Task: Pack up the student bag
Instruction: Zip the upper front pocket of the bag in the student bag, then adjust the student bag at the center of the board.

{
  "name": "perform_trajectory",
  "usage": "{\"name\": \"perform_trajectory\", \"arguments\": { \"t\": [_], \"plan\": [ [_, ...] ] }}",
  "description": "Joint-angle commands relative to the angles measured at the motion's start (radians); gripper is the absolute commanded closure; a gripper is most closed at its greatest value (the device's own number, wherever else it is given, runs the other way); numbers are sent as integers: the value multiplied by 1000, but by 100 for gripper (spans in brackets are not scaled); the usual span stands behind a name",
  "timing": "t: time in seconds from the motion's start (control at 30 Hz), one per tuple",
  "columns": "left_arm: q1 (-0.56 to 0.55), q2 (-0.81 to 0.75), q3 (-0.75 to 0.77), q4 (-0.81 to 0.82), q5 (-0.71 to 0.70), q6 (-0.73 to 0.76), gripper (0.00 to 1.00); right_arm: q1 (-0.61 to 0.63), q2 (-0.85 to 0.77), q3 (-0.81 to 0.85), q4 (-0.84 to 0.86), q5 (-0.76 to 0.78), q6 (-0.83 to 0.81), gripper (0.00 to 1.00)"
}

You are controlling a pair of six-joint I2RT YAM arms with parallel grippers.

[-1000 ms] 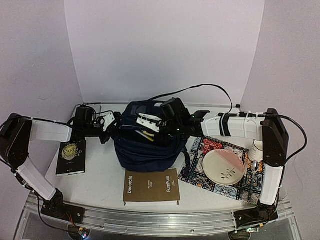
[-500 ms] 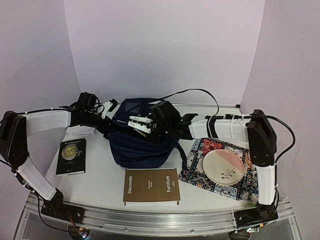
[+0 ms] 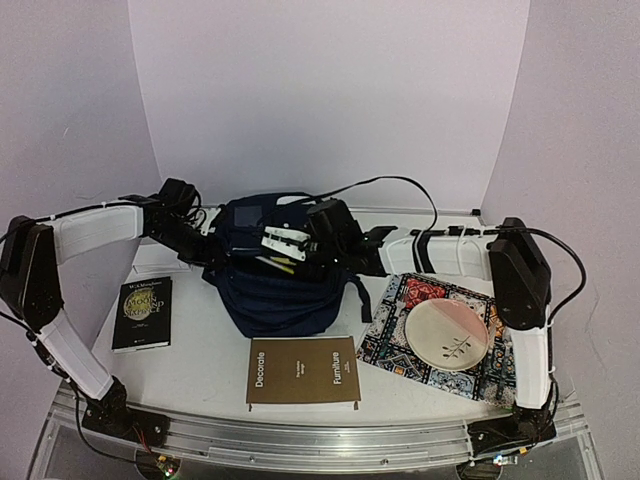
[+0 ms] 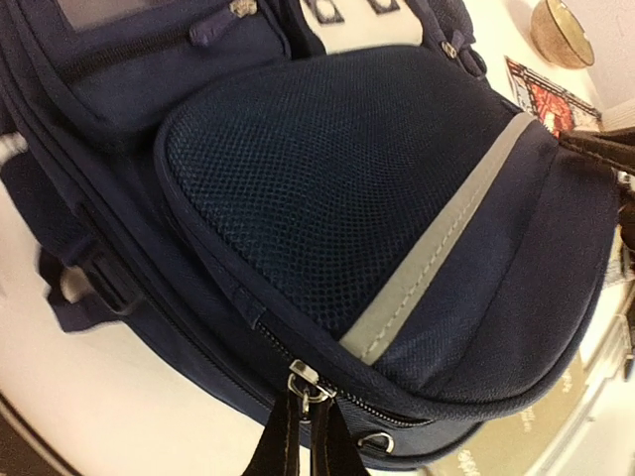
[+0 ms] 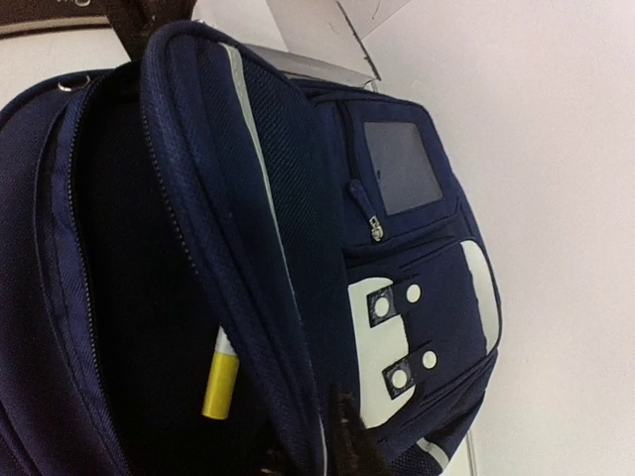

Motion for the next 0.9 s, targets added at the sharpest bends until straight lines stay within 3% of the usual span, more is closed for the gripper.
{"name": "perform_trajectory", "arguments": {
  "t": [0.0, 0.2, 0.33, 0.6, 0.87],
  "plan": [
    [-8, 40, 51, -18, 173, -128, 100, -12, -126, -71, -2, -21, 156, 74],
    [-13, 95, 107, -17, 127, -212, 100, 42, -225, -151, -6, -30, 336, 53],
    [-16, 112, 118, -17, 205, -231, 100, 78, -223, -175, -4, -24, 431, 45],
    [-21, 93, 81, -17, 319, -239, 100, 158, -122, -137, 49, 22, 566, 45],
    [-21, 73, 20, -20, 340, -234, 100, 149, 36, -82, 95, 282, 510, 43]
  ]
}}
